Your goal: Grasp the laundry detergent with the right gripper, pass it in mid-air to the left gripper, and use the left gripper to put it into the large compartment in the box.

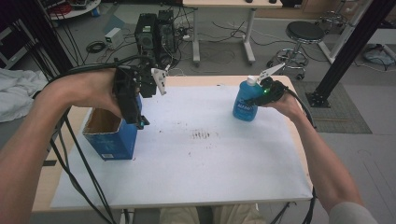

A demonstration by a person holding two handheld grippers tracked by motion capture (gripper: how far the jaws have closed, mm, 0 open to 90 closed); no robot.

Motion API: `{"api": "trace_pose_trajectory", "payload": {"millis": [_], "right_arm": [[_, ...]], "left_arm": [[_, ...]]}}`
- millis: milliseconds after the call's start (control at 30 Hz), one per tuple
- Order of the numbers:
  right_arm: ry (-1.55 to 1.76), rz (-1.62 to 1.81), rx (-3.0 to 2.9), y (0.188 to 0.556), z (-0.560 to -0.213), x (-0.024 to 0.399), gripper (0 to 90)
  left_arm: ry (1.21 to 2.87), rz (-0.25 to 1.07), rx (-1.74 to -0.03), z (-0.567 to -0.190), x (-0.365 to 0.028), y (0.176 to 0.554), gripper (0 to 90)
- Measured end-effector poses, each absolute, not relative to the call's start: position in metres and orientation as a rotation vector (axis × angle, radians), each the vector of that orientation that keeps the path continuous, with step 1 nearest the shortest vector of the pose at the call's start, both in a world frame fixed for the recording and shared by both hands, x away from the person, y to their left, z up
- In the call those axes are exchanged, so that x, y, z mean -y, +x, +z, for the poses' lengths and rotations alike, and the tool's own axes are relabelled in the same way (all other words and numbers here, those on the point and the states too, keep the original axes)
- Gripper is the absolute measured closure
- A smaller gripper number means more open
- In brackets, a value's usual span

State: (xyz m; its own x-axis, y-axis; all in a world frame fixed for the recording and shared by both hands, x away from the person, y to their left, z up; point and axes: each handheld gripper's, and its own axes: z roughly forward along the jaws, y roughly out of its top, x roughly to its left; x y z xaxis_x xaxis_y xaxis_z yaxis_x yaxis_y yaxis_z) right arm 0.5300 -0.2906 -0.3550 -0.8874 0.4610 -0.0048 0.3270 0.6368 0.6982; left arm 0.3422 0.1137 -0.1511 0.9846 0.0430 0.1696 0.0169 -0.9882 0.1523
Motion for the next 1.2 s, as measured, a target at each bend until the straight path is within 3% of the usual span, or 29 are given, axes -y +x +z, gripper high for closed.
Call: {"api": "trace_pose_trajectory", "payload": {"millis": [267, 633, 1200], "right_arm": [[0.532, 1.129, -2.695, 0.509, -0.332, 0.269, 46.4], [0.228, 1.141, -2.804, 0.453, -0.308, 0.216, 46.2], [0.068, 1.164, -2.877, 0.423, -0.316, 0.172, 45.9]], "left_arm": [[2.952, 0.285, -0.062, -0.148, -0.109, 0.350, 19.6], [2.889, 0.315, -0.086, -0.150, -0.080, 0.364, 19.6], [2.782, 0.191, -0.058, -0.208, -0.009, 0.393, 19.6]]}}
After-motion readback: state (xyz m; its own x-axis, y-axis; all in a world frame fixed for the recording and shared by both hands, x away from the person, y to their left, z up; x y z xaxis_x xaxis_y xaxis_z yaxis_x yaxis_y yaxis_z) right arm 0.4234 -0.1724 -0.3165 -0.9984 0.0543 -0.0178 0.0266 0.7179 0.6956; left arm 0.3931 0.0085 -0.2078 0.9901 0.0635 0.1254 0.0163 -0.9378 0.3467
